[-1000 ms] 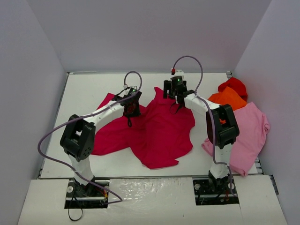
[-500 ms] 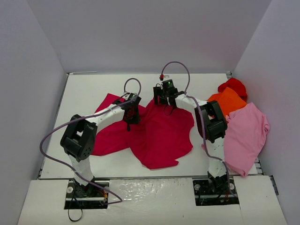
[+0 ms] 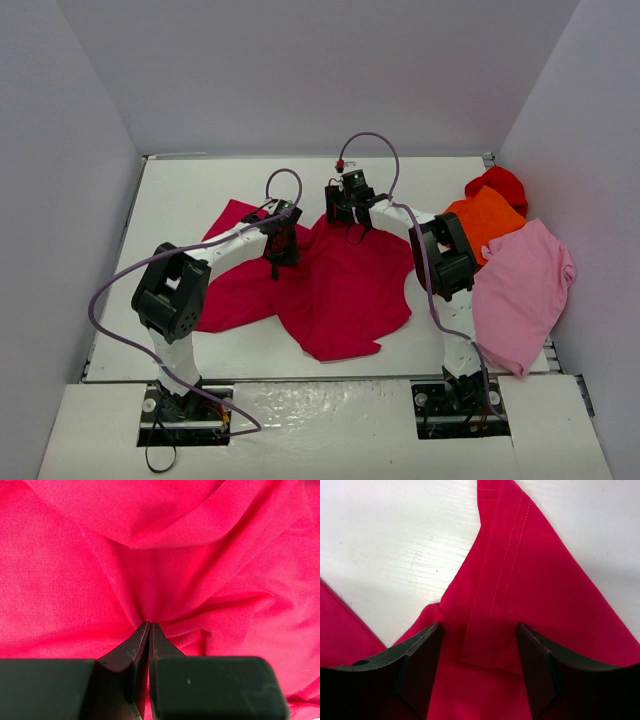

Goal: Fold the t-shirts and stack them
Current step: Flatten out the tshirt

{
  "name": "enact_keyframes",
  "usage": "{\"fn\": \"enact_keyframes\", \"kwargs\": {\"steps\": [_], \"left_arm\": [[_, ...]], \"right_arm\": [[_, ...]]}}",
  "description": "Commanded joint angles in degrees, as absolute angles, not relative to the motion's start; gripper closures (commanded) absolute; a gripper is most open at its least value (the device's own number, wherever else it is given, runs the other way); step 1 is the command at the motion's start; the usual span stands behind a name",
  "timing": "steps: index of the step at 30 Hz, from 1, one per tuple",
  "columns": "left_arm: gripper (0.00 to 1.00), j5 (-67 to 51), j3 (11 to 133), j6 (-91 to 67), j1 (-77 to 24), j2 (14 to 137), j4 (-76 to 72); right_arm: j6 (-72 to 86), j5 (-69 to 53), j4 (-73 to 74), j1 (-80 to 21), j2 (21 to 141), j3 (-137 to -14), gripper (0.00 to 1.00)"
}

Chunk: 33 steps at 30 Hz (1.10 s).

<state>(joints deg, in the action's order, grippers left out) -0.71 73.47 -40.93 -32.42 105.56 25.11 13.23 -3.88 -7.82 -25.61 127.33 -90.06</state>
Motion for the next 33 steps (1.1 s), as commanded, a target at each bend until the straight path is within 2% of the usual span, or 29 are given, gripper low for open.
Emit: {"fn": "enact_keyframes", "kwargs": {"steps": [1, 3, 4, 11, 13, 16, 26, 33], "left_arm": [[1.00, -0.8, 75.3, -41.2, -32.4, 104.2, 24.5], [1.00, -1.1, 75.3, -41.2, -32.4, 104.3, 24.6], [1.00, -1.1, 75.3, -41.2, -32.4, 104.2, 24.6], [1.00, -1.4, 75.7, -41.4, -32.4, 104.7, 24.4], [1.00, -1.5, 75.5, -41.5, -32.4, 104.7, 24.4], [1.00, -1.5, 75.3, -41.6, -32.4, 104.5, 24.3], [1.00, -1.3, 75.1, -41.5, -32.4, 104.3, 24.3], [1.00, -1.3, 74.6, -41.6, -32.4, 104.1, 24.3]], "right_arm": [[12.7, -3.5, -8.8, -25.9, 126.1, -91.4, 0.53], [12.7, -3.5, -8.8, -26.0, 126.0, -90.9, 0.64], [12.7, -3.4, -8.8, -25.9, 126.0, -90.7, 0.66], [12.2, -2.7, -8.7, -26.2, 124.5, -89.9, 0.68], [11.8, -2.2, -8.5, -26.2, 124.5, -90.0, 0.78], [11.5, -1.9, -7.8, -26.2, 124.8, -90.0, 1.00], [11.1, -1.2, -7.7, -26.3, 123.2, -90.2, 1.00], [6.3, 5.5, -6.0, -25.4, 121.1, -95.2, 1.00]]}}
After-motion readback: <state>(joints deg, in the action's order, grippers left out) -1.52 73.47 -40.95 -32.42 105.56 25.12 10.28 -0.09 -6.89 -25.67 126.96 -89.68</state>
